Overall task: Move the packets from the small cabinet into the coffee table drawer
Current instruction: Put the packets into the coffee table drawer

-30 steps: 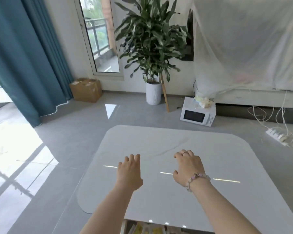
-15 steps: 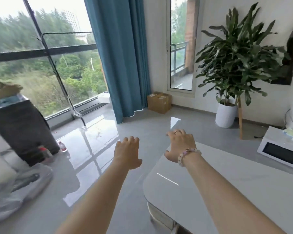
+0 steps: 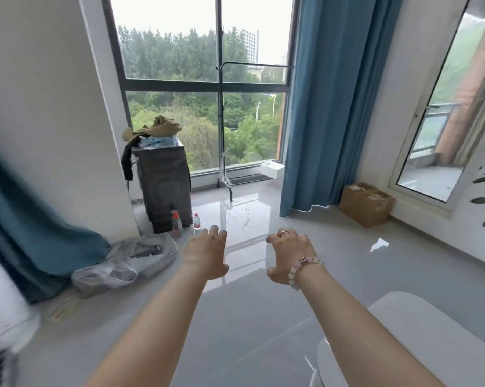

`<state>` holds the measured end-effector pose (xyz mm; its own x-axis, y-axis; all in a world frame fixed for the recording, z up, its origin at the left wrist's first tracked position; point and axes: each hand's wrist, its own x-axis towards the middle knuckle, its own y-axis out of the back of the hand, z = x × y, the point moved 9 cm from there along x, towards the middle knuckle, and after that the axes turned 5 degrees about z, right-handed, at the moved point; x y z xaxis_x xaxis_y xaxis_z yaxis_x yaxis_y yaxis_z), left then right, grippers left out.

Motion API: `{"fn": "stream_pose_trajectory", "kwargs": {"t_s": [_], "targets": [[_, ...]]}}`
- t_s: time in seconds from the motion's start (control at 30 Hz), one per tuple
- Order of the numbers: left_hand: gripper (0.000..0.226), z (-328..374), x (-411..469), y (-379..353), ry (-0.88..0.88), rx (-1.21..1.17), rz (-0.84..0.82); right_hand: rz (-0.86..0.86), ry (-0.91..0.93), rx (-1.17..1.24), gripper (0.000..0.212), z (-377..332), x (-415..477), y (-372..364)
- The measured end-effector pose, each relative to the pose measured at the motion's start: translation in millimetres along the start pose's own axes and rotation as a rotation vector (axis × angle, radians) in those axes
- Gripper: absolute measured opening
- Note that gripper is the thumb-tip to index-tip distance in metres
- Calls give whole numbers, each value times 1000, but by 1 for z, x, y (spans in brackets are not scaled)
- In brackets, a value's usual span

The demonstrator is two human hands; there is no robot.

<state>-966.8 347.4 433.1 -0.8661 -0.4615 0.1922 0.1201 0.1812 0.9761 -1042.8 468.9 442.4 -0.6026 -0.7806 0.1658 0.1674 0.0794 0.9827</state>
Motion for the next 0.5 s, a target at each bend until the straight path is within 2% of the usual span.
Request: {"fn": "stream_pose_trajectory", "kwargs": {"t_s": [0.1, 0.27, 0.5], "targets": [[64, -71, -5, -2, 76, 45, 1, 1, 103, 13, 55, -67, 39, -2], [58, -185, -29, -7, 265, 115, -26, 49, 277, 63, 57, -179, 83, 5], [59, -285, -63, -13, 463, 184, -69, 60, 473, 110, 52, -283, 118, 12]]}}
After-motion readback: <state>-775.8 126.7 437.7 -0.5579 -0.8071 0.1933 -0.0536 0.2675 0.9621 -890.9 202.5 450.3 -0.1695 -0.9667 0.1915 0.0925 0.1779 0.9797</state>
